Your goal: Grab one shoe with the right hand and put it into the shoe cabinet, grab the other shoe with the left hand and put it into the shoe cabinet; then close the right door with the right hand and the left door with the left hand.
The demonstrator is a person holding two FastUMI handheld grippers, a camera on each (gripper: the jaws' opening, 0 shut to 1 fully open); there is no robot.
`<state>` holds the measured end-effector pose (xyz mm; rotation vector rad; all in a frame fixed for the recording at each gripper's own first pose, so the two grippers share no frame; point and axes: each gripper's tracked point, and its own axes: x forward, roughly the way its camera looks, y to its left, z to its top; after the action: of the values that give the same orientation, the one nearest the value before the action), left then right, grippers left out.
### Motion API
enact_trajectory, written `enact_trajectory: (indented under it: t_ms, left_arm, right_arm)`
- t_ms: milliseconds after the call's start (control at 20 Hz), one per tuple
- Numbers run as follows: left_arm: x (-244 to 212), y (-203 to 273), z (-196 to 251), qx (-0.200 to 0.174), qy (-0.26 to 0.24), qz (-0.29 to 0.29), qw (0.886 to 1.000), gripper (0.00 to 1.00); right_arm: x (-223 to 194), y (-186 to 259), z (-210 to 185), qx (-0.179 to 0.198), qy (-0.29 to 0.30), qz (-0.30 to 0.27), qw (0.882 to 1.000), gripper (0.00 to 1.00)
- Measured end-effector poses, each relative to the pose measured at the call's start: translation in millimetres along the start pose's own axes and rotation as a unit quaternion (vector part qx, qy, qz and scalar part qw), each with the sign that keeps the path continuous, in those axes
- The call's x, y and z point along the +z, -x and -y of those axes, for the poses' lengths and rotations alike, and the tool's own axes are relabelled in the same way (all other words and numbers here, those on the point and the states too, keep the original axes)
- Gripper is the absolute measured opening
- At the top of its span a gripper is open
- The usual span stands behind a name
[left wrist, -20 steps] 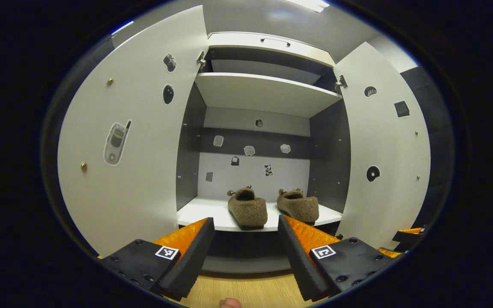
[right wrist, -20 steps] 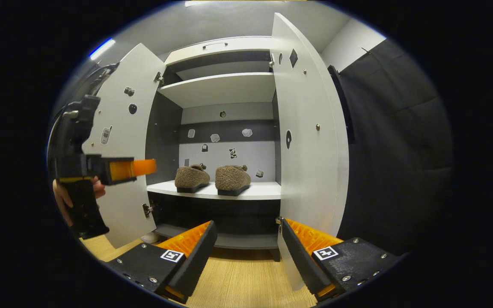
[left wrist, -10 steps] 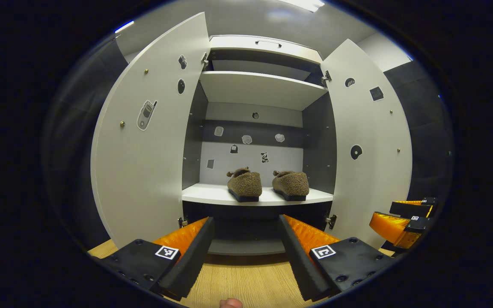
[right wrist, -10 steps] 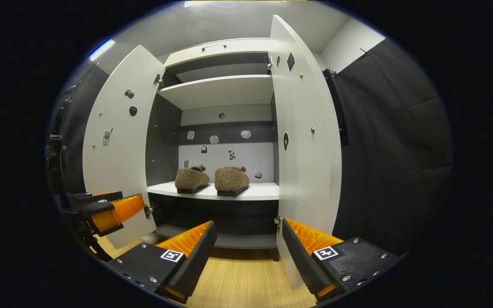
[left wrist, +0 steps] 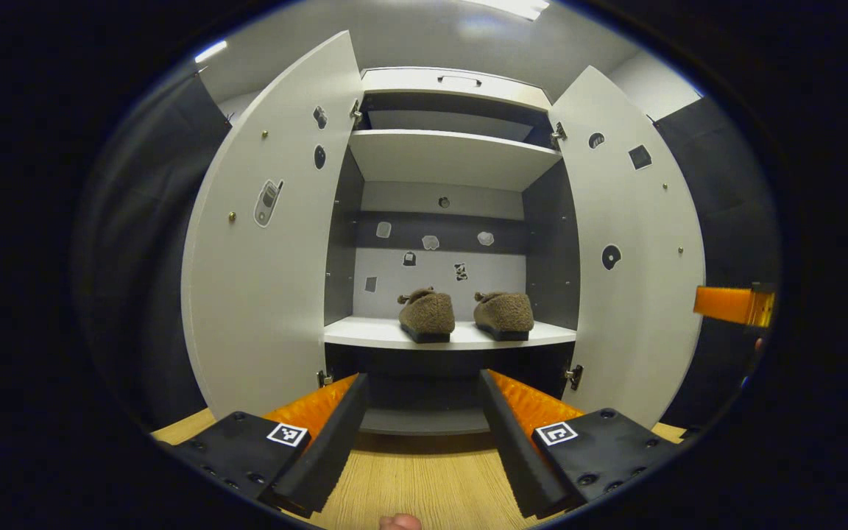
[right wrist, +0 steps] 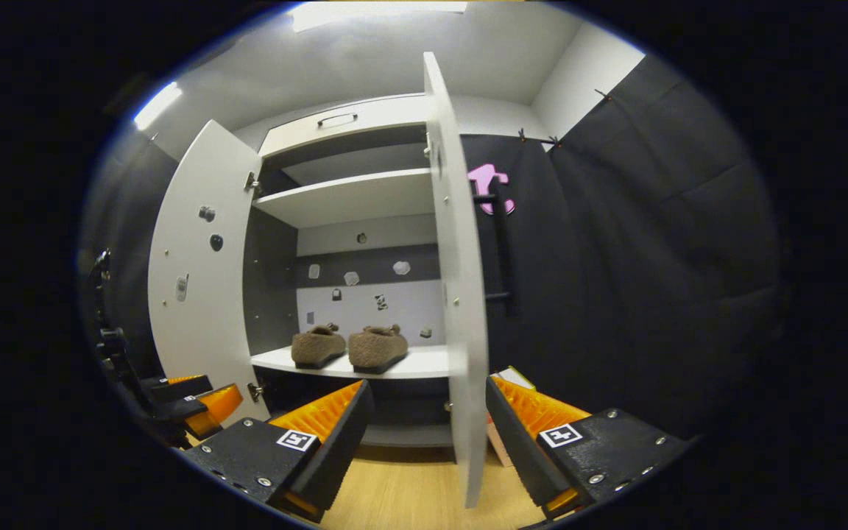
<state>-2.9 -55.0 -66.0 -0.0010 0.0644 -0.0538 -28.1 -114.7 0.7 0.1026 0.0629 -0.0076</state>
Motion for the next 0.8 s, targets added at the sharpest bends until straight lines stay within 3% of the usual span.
enact_trajectory:
  t_ms: [350,400,600,650,800]
  left_arm:
    - [5,7,-10,0.012,0.004,-0.002,1.000,0.96]
    - [6,9,-12,0.016,0.004,0.001,1.000,0.99]
    - [8,14,-21,0.025,0.000,0.002,1.000,0.99]
    - [9,14,-22,0.025,-0.001,0.000,1.000,0.99]
    - [10,14,-25,0.027,-0.001,0.000,1.000,0.97]
  right_arm:
    - [54,-18,99,-0.074,0.008,0.009,0.997,0.94]
    - [61,-26,107,-0.080,0.000,0.018,0.997,0.98]
    - [79,-56,137,-0.105,0.007,0.037,0.994,0.93]
    - [82,-63,139,-0.105,0.006,0.039,0.994,0.98]
    - [89,-80,132,-0.090,0.000,0.045,0.995,0.93]
